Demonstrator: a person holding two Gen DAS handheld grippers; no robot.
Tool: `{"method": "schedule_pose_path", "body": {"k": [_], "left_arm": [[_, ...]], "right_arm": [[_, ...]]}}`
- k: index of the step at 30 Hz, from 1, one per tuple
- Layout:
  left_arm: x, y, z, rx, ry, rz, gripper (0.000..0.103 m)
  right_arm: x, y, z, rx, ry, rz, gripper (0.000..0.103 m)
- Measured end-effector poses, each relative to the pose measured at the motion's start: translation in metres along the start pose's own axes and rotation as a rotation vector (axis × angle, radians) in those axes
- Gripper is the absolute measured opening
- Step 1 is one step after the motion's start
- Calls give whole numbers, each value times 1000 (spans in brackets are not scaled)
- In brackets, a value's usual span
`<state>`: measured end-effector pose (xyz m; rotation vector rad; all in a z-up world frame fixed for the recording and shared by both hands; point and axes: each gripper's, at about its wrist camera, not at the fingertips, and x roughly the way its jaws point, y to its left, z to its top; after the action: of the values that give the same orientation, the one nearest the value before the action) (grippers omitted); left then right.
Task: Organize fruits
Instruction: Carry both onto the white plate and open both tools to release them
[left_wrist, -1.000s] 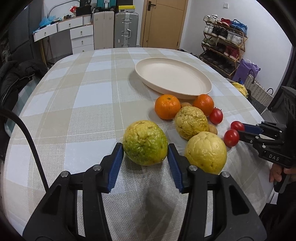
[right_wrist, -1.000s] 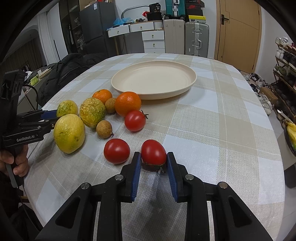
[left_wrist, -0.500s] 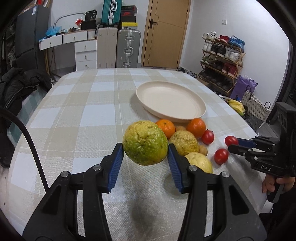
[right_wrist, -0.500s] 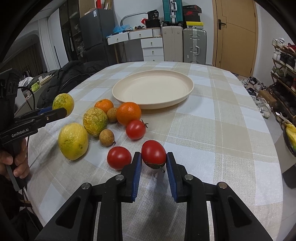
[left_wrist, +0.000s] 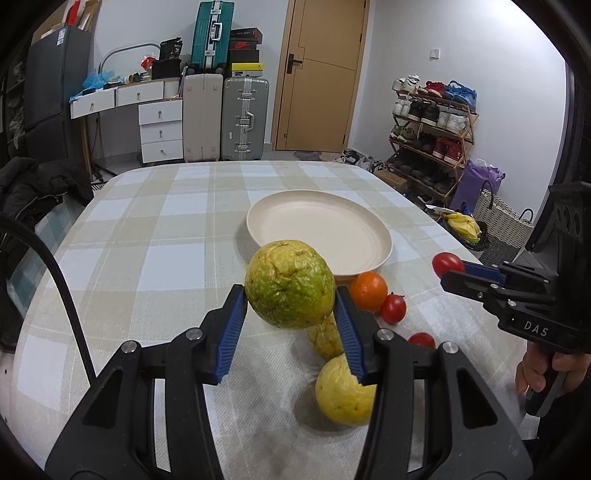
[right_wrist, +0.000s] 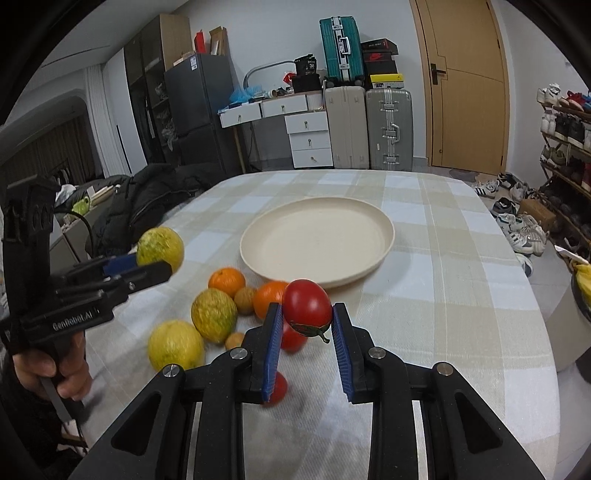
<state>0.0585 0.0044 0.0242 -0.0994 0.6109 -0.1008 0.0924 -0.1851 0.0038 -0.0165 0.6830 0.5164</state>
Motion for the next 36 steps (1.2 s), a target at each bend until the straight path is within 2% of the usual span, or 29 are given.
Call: {"method": "schedule_pose_path", "body": {"k": [17, 36], "left_arm": [[44, -18, 33, -4, 12, -15, 45], [117, -25, 51, 19, 106, 16, 45]], "right_arm": [[28, -2, 31, 44, 0, 5, 28], [76, -25, 42, 119, 65, -16, 28]]}}
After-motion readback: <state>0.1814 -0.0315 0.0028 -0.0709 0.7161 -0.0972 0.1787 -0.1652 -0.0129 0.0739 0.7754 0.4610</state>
